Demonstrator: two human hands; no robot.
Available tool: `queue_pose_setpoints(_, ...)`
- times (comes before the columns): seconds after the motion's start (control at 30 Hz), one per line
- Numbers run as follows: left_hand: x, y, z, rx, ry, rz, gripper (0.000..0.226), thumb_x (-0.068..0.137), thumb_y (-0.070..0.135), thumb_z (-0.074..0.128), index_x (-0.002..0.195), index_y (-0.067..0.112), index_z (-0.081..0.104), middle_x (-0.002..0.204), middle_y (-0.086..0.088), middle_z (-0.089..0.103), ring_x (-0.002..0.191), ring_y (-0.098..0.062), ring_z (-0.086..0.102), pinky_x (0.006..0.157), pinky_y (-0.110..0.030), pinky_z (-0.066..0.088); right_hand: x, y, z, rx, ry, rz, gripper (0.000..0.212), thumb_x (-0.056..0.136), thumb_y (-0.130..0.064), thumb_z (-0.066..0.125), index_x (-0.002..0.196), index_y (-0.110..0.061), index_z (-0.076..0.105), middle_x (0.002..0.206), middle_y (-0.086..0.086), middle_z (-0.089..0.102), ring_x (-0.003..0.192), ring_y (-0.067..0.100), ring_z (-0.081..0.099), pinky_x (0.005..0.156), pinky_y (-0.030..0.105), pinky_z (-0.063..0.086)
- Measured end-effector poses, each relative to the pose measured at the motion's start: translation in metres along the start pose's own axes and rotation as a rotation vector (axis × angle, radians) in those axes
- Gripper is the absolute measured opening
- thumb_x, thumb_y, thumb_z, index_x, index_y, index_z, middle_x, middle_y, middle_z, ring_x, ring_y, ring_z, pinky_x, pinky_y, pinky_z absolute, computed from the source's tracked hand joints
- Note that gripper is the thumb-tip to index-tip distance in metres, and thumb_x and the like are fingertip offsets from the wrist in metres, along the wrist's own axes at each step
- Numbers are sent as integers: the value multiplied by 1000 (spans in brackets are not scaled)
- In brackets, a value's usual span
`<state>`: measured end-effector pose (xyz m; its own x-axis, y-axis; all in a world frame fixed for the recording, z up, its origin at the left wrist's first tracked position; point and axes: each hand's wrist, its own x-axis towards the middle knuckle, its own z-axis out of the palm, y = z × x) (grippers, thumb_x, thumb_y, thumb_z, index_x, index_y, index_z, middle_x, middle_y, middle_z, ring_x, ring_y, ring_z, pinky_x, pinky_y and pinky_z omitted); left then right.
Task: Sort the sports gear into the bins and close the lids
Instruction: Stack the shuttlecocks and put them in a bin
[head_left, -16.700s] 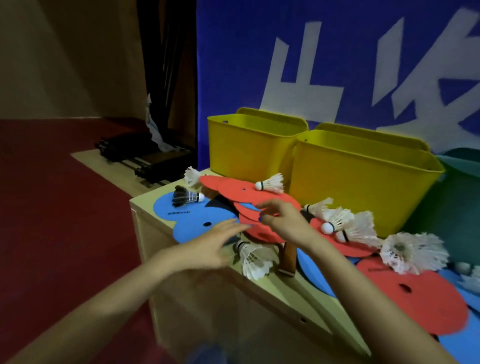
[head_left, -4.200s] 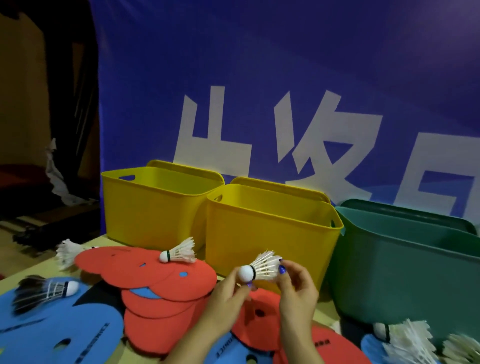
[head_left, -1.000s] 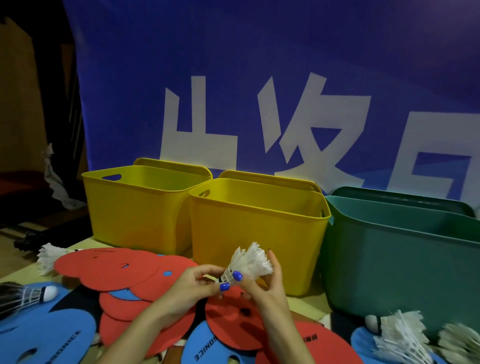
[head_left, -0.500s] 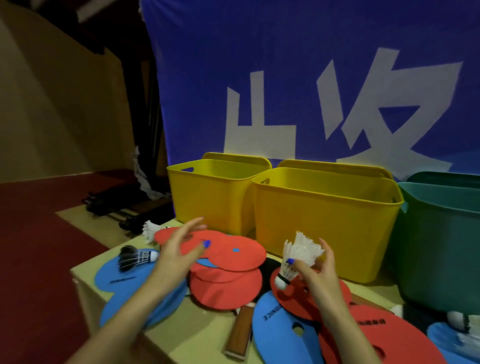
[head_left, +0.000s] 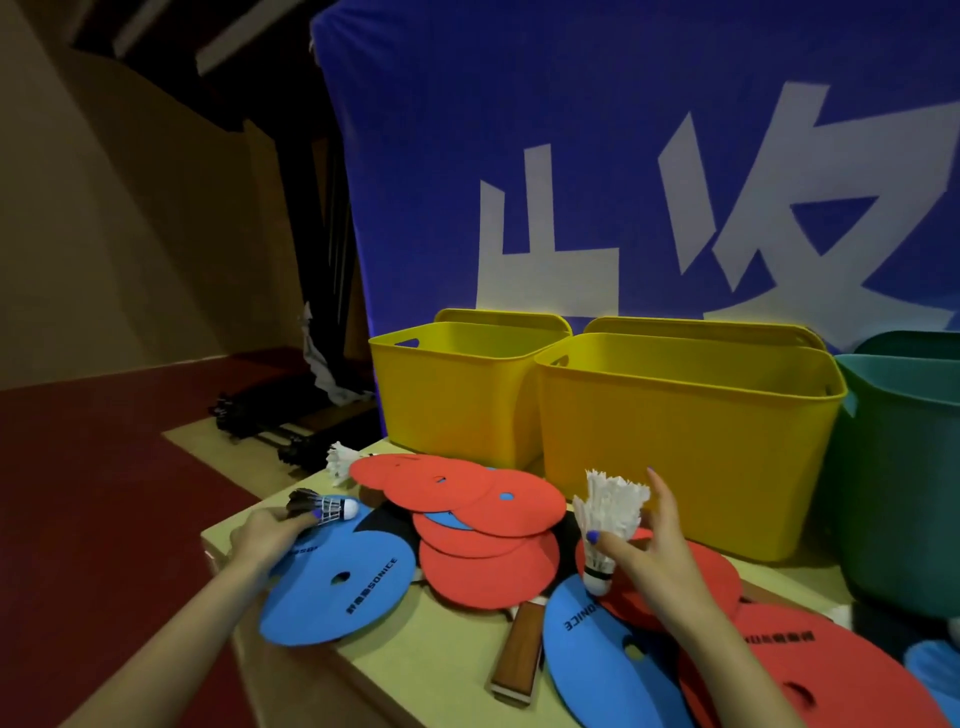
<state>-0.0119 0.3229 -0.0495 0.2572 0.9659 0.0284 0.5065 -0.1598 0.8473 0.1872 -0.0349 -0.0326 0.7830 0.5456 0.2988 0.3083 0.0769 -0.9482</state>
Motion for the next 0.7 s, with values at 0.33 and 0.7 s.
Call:
queue_pose_setpoints(0.33, -55, 42, -10, -88, 269, 439, 24, 84, 36, 67, 93, 14, 72, 98, 0, 65, 105, -29, 54, 95, -51, 38, 2, 1, 0, 14, 2, 8, 90, 81, -11, 70, 147, -34, 13, 150, -3, 26, 131, 17, 35, 96, 36, 40)
queue_pose_setpoints(0.7, -165, 131, 44, -441, -136, 814, 13, 66, 55, 60, 68, 43, 64, 77, 20, 62, 85, -17, 56, 86, -47, 41, -15, -17, 24, -4, -397, 88, 77, 80, -6, 71, 140, -32, 30, 118, -7, 54, 89, -1, 63, 75, 20, 53)
